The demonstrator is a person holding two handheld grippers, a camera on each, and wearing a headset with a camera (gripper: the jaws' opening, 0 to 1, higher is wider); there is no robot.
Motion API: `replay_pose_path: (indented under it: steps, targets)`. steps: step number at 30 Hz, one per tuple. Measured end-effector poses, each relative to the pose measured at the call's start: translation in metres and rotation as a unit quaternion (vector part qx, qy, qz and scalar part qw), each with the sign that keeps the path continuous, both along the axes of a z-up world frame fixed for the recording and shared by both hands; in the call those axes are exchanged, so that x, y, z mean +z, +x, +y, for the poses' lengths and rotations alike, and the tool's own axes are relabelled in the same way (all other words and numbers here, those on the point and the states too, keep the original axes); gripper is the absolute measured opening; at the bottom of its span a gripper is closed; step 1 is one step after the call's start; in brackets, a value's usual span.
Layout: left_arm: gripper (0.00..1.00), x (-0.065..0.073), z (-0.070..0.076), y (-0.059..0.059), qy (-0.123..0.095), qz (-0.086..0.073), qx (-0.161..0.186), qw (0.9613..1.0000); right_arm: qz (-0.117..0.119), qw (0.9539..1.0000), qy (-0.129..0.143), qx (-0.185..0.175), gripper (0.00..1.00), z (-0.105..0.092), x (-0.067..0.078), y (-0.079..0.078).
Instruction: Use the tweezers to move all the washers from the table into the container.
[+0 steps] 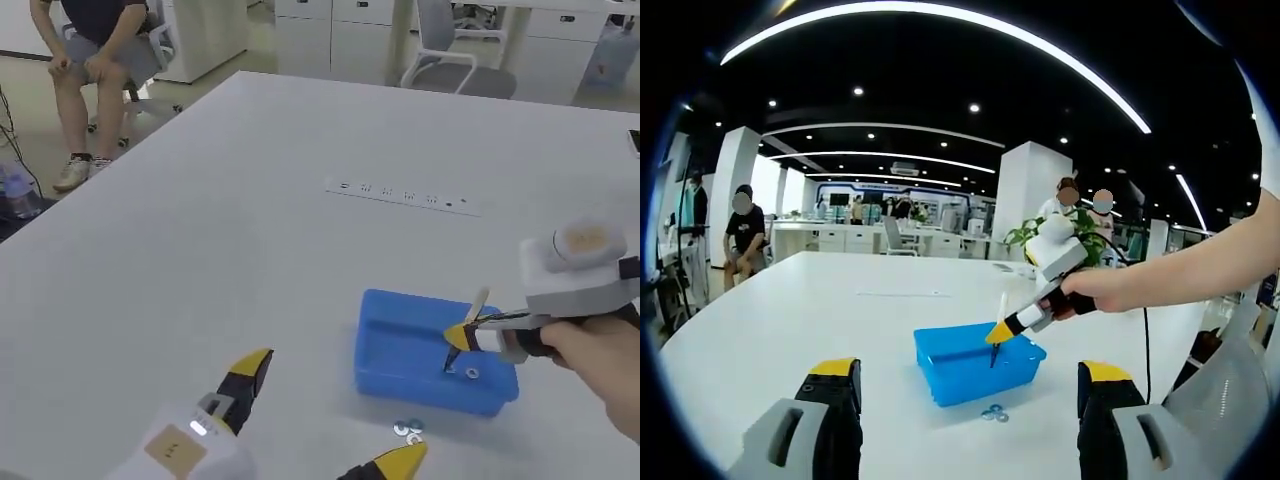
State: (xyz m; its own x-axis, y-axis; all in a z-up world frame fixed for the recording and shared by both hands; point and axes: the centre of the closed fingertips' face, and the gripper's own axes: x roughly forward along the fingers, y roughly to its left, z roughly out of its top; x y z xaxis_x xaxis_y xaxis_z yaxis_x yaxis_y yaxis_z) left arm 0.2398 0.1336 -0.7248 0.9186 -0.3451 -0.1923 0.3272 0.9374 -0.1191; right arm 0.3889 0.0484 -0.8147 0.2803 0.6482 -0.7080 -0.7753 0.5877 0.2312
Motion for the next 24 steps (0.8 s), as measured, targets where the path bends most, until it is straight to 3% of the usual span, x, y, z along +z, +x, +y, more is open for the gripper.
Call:
replay_pose_path:
  steps: [12, 20, 24]
  targets:
    - [0.91, 0.0, -0.001, 0.0, 0.003, 0.002, 0.0, 1.0, -0.008, 0.9999, -0.007, 0.0, 0.03, -0.001, -0.001, 0.0]
    - [0.91, -0.001, -0.001, 0.0, 0.003, 0.003, 0.0, 1.0, -0.02, 0.9997, 0.003, 0.015, 0.04, 0.0, 0.0, 0.0]
    - [0.91, -0.002, 0.0, -0.001, 0.004, 0.005, 0.0, 1.0, -0.03, 0.9993, 0.015, 0.013, 0.04, 0.001, 0.008, -0.005]
